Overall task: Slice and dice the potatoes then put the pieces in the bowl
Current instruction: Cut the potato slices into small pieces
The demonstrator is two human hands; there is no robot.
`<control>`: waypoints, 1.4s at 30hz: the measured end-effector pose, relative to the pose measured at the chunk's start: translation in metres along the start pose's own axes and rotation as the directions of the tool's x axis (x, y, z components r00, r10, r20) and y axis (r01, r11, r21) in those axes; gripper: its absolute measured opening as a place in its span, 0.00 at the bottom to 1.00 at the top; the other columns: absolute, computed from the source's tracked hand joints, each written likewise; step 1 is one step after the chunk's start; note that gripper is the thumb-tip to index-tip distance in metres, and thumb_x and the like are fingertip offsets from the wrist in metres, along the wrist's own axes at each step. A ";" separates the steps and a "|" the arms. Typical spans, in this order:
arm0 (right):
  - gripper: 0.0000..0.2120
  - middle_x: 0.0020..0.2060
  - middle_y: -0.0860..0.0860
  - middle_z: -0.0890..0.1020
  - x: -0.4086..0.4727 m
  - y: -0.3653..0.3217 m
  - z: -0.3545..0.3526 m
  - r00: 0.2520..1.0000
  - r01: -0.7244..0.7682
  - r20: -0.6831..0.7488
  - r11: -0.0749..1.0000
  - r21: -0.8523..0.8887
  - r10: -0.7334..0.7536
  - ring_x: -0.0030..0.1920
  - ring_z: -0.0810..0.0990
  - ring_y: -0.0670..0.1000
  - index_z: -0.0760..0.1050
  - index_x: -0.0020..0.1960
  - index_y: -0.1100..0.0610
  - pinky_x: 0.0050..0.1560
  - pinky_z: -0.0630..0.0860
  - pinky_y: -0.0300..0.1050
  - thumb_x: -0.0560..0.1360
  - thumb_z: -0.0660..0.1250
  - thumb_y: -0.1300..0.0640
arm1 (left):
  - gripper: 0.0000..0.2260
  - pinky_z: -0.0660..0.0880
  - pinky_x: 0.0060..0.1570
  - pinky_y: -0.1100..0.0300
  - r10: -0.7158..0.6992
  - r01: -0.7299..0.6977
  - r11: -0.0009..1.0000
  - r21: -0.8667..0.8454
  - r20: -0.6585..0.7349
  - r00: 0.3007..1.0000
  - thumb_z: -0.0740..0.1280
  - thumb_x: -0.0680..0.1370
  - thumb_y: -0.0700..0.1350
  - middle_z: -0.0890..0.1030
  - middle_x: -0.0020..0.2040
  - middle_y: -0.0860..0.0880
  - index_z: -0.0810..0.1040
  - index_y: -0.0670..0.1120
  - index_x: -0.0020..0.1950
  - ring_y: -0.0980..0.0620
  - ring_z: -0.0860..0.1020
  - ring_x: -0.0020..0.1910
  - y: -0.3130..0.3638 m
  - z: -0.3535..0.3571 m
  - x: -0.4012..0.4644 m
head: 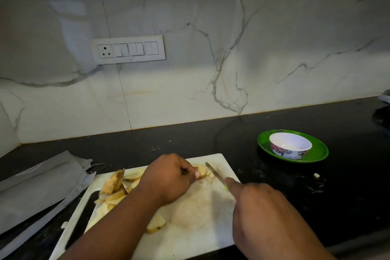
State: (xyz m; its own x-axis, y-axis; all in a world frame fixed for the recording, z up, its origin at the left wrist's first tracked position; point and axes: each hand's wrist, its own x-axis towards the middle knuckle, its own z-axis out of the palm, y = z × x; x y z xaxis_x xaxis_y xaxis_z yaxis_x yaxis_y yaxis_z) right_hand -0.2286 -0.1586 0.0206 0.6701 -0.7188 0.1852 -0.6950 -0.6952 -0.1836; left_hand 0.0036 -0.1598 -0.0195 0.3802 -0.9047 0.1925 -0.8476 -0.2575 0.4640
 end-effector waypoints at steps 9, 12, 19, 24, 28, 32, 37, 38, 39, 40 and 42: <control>0.22 0.60 0.47 0.78 0.042 -0.009 0.024 0.992 0.025 -0.124 0.998 0.066 -0.017 0.54 0.79 0.47 0.68 0.73 0.48 0.49 0.76 0.36 0.80 0.60 0.56 | 0.04 0.82 0.53 0.55 0.008 -0.008 1.000 -0.016 0.003 1.000 0.72 0.78 0.60 0.86 0.46 0.67 0.87 0.65 0.50 0.62 0.83 0.46 0.000 -0.001 -0.002; 0.21 0.58 0.47 0.79 0.045 -0.011 0.027 0.994 0.033 -0.107 0.997 0.068 -0.026 0.54 0.79 0.47 0.69 0.72 0.47 0.50 0.76 0.36 0.80 0.59 0.56 | 0.04 0.82 0.53 0.54 0.005 -0.005 1.000 -0.009 0.002 1.000 0.72 0.78 0.60 0.86 0.46 0.66 0.87 0.64 0.49 0.61 0.83 0.46 0.000 0.000 0.000; 0.27 0.58 0.49 0.78 0.022 -0.005 0.021 1.000 -0.003 0.021 0.999 0.032 0.002 0.57 0.78 0.51 0.64 0.75 0.49 0.50 0.74 0.40 0.76 0.61 0.58 | 0.06 0.82 0.55 0.55 0.006 -0.005 1.000 0.025 -0.008 1.000 0.72 0.78 0.60 0.86 0.50 0.65 0.88 0.61 0.50 0.61 0.83 0.48 0.000 0.002 0.003; 0.33 0.60 0.50 0.77 0.003 0.000 -0.002 0.978 0.008 0.208 1.000 -0.021 -0.003 0.63 0.76 0.52 0.59 0.77 0.48 0.59 0.72 0.42 0.74 0.67 0.54 | 0.04 0.82 0.56 0.55 -0.007 0.007 0.999 -0.032 -0.021 1.000 0.73 0.77 0.61 0.85 0.48 0.68 0.87 0.64 0.48 0.64 0.82 0.48 -0.005 0.004 0.004; 0.29 0.55 0.49 0.77 0.006 -0.004 -0.008 0.996 0.032 0.080 0.999 -0.007 -0.031 0.60 0.77 0.52 0.60 0.76 0.47 0.55 0.73 0.42 0.76 0.64 0.56 | 0.03 0.83 0.53 0.54 -0.049 0.044 0.989 -0.144 -0.027 0.998 0.77 0.73 0.60 0.85 0.41 0.66 0.88 0.63 0.43 0.64 0.83 0.45 -0.007 0.003 0.003; 0.23 0.58 0.49 0.78 0.032 -0.009 0.009 1.000 0.003 -0.025 1.000 0.018 -0.002 0.57 0.78 0.50 0.67 0.71 0.47 0.51 0.76 0.41 0.77 0.62 0.57 | 0.05 0.83 0.51 0.54 -0.067 0.061 0.983 -0.171 -0.026 0.997 0.78 0.73 0.58 0.85 0.39 0.64 0.89 0.60 0.41 0.62 0.84 0.43 -0.004 0.001 0.000; 0.19 0.56 0.49 0.79 0.052 -0.017 0.027 0.999 0.025 -0.037 0.998 0.052 -0.023 0.55 0.79 0.50 0.71 0.67 0.49 0.49 0.75 0.42 0.77 0.60 0.57 | 0.05 0.82 0.52 0.53 -0.069 0.066 0.986 -0.153 -0.011 0.998 0.77 0.74 0.59 0.85 0.39 0.64 0.89 0.59 0.41 0.61 0.84 0.42 -0.004 0.000 0.001; 0.19 0.56 0.49 0.79 0.053 -0.018 0.028 0.999 0.028 -0.027 0.998 0.051 -0.027 0.55 0.79 0.50 0.71 0.68 0.49 0.50 0.76 0.42 0.77 0.60 0.57 | 0.06 0.82 0.52 0.53 -0.067 0.065 0.987 -0.149 -0.009 0.998 0.77 0.74 0.59 0.85 0.39 0.64 0.89 0.59 0.41 0.62 0.83 0.42 -0.005 0.000 0.001; 0.20 0.57 0.49 0.79 0.053 -0.018 0.029 0.999 0.030 -0.018 0.999 0.045 -0.030 0.56 0.79 0.50 0.70 0.69 0.49 0.51 0.76 0.43 0.77 0.60 0.57 | 0.06 0.83 0.51 0.54 -0.066 0.064 0.988 -0.143 -0.010 0.998 0.77 0.75 0.59 0.85 0.39 0.64 0.88 0.59 0.41 0.62 0.83 0.42 -0.005 0.000 0.002; 0.21 0.57 0.49 0.78 0.052 -0.017 0.030 1.000 0.027 -0.005 0.999 0.034 -0.027 0.57 0.78 0.51 0.69 0.70 0.49 0.52 0.76 0.43 0.77 0.61 0.57 | 0.06 0.83 0.51 0.54 -0.065 0.063 0.989 -0.134 -0.012 0.998 0.76 0.75 0.59 0.85 0.39 0.64 0.88 0.59 0.41 0.62 0.83 0.41 -0.005 0.001 0.001; 0.25 0.59 0.49 0.78 0.049 -0.017 0.031 0.999 0.006 0.036 1.000 0.012 -0.006 0.59 0.78 0.51 0.66 0.73 0.49 0.53 0.75 0.43 0.76 0.62 0.57 | 0.07 0.82 0.50 0.55 -0.058 0.056 0.992 -0.117 -0.013 0.998 0.76 0.75 0.59 0.85 0.38 0.64 0.88 0.58 0.41 0.63 0.83 0.41 -0.004 0.001 0.001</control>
State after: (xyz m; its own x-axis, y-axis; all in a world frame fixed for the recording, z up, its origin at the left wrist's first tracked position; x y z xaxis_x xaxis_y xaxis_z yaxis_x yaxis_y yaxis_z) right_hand -0.1759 -0.1824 0.0027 0.6835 -0.7141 0.1516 -0.6877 -0.6995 -0.1945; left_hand 0.0068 -0.1602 -0.0218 0.4331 -0.8840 0.1762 -0.7760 -0.2662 0.5718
